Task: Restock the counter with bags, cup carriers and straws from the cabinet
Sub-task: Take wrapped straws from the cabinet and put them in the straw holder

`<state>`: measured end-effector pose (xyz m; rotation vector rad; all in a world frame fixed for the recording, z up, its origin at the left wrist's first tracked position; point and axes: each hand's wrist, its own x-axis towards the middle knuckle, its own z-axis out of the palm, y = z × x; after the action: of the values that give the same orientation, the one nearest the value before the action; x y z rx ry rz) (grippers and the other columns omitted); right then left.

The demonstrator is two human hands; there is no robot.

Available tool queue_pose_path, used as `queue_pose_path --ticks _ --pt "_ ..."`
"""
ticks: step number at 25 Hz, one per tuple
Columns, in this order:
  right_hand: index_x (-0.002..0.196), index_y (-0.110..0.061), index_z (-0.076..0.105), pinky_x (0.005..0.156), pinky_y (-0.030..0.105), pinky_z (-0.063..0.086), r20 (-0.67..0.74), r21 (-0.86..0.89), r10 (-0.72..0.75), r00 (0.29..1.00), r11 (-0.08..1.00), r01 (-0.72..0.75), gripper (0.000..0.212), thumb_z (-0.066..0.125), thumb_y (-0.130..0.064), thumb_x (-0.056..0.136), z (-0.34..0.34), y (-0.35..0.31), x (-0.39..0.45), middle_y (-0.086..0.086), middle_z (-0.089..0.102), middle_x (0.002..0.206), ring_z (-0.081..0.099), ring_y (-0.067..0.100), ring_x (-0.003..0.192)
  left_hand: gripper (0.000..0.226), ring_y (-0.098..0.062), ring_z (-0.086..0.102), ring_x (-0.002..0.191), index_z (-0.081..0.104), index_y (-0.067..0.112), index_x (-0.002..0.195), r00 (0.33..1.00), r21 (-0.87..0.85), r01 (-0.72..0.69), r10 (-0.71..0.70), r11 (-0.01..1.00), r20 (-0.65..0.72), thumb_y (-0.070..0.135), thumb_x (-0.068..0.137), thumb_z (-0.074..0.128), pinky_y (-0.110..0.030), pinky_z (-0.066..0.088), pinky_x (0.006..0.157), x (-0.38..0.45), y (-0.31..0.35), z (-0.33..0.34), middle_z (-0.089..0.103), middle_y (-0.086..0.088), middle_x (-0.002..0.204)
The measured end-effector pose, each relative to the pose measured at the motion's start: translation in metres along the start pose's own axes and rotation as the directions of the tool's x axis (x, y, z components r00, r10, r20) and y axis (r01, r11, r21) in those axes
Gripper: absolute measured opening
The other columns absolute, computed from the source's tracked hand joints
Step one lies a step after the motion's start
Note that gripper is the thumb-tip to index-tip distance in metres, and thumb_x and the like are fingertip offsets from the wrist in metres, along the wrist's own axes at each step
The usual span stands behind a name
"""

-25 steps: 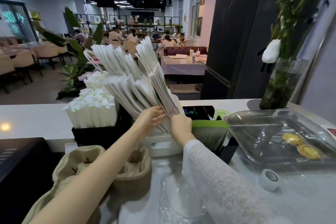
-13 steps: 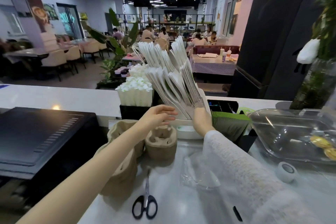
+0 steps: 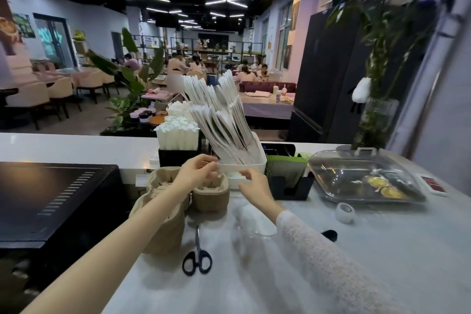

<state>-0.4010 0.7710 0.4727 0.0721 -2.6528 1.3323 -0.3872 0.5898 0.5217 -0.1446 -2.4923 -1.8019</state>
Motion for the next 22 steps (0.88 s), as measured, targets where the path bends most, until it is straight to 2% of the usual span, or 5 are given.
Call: queue_pose_path --ticks 2,8,13,19,22 --pt "0.126 -0.006 0.058 0.095 0.023 0.043 -0.035 -0.024 0.017 0.999 1.000 -0.018 0.040 0.057 -0.003 0.085 -0.004 -0.002 -0.028 0.009 0.060 0.125 0.056 0.020 0.114 0.017 -0.006 0.068 0.069 0.064 0.011 0.108 1.000 0.030 -0.006 0.005 1.000 0.019 0.009 0.096 0.053 -0.018 0.055 0.061 -0.023 -0.005 -0.015 0.071 -0.009 0.104" --pt "0.124 -0.005 0.058 0.087 0.023 0.045 -0.093 -0.022 0.094 0.991 0.995 -0.096 0.038 0.057 -0.006 0.086 0.000 -0.025 -0.119 0.010 0.062 0.118 0.057 0.018 0.104 0.022 -0.020 0.069 0.098 0.067 0.016 0.111 0.986 0.073 -0.046 0.033 0.996 0.166 0.009 0.093 0.055 -0.029 0.053 0.080 -0.095 -0.013 -0.057 0.071 -0.003 0.109" --pt "0.120 -0.005 0.060 0.082 0.020 0.043 -0.136 -0.002 0.113 0.984 0.993 -0.115 0.036 0.056 0.000 0.084 0.017 -0.046 -0.194 0.008 0.063 0.111 0.059 0.018 0.099 0.024 -0.013 0.069 0.092 0.067 0.012 0.113 0.976 0.089 -0.092 0.072 0.992 0.206 0.008 0.091 0.058 -0.024 0.055 0.077 -0.156 -0.019 -0.079 0.072 -0.002 0.108" --pt "0.112 -0.005 0.063 0.069 0.014 0.046 -0.092 -0.024 0.106 0.990 0.994 -0.109 0.032 0.057 0.005 0.082 0.035 -0.068 -0.269 0.010 0.066 0.107 0.061 0.016 0.090 0.021 -0.014 0.067 0.090 0.067 0.011 0.109 0.960 0.041 -0.069 0.055 0.997 0.275 0.005 0.090 0.060 -0.038 0.053 0.093 -0.216 -0.034 -0.094 0.072 -0.006 0.107" --pt "0.104 -0.006 0.067 0.064 0.012 0.048 -0.052 -0.019 0.083 0.995 0.996 -0.085 0.023 0.061 0.002 0.083 0.047 -0.083 -0.297 0.009 0.069 0.101 0.062 0.015 0.083 0.021 -0.014 0.067 0.090 0.068 0.010 0.107 0.964 0.023 -0.045 0.037 0.999 0.263 0.005 0.088 0.062 -0.038 0.054 0.091 -0.244 -0.046 -0.103 0.073 -0.003 0.104"
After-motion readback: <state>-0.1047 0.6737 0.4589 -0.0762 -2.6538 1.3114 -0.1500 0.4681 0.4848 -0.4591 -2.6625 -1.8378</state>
